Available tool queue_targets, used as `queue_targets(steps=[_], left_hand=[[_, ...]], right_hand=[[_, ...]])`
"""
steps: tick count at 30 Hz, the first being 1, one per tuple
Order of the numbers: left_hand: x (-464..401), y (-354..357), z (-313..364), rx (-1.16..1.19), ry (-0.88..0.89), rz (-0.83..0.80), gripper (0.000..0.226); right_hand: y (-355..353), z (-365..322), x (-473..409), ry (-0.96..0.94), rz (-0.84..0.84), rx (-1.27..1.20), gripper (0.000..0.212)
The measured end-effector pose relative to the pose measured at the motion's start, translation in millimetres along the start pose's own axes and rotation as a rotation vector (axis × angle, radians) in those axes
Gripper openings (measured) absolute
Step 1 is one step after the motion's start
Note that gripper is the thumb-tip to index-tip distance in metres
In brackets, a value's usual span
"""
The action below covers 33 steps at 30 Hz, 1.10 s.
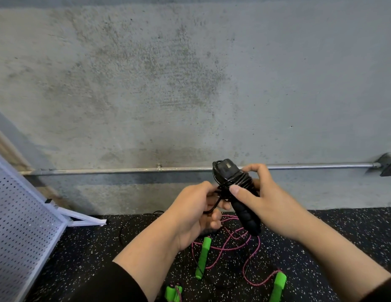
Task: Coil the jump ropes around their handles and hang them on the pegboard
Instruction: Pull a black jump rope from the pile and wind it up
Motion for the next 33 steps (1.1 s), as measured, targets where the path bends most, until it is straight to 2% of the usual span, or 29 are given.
queue_targets(steps=[4, 7, 9, 11, 14, 17, 23, 25, 27, 29, 33], left_hand=[[4, 4, 8, -0.005, 0.056, 0.035, 0.032], [6, -8, 20, -0.114, 0.184, 0.200, 0.031], [10, -20, 29, -0.224, 0.289, 0.337, 0.034], [18, -21, 39, -0.262, 0.404, 0.394, 0.036], [26, -11, 49, -0.207, 0.529, 0.345, 0.031], [28, -3, 49, -0.249, 0.555, 0.285, 0.027], [28, -3, 57, -0.327, 0.639, 0.318, 0.026], [29, -5, 57, -0.286, 0.640, 0.333, 0.022], [28, -8, 57, -0.232, 0.636, 0.355, 0.018], [25, -12, 55, -0.161, 0.626, 0.365, 0.023], [24, -15, 58, -0.150, 0.632, 0.383, 0.021]], right_hand=[[-6, -1, -1, -0.016, 0.141, -0.121, 0.059], [-13, 1, -3, -0.017, 0.259, -0.127, 0.056], [-12, 5, -5, 0.010, 0.250, -0.130, 0.054], [-10, 7, -7, 0.034, 0.245, -0.141, 0.050], [-11, 6, -8, 0.035, 0.270, -0.169, 0.047], [-11, 3, -9, 0.027, 0.260, -0.192, 0.046], [-4, 5, -6, 0.014, 0.227, -0.226, 0.045], [-6, 3, -4, 0.012, 0.231, -0.241, 0.050], [-7, 3, -3, 0.013, 0.234, -0.246, 0.063], [-7, 3, -1, 0.014, 0.233, -0.242, 0.071], [-6, -1, 1, 0.011, 0.234, -0.251, 0.070]])
Point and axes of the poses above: each hand's wrist, its own x-axis away from the middle knuckle, its own y-axis out of the palm, z = x × y, the point moved 9 cm from there along -x, towards the middle knuckle, and after that the axes turned 8 degrees about -x, right-handed, at the moved point
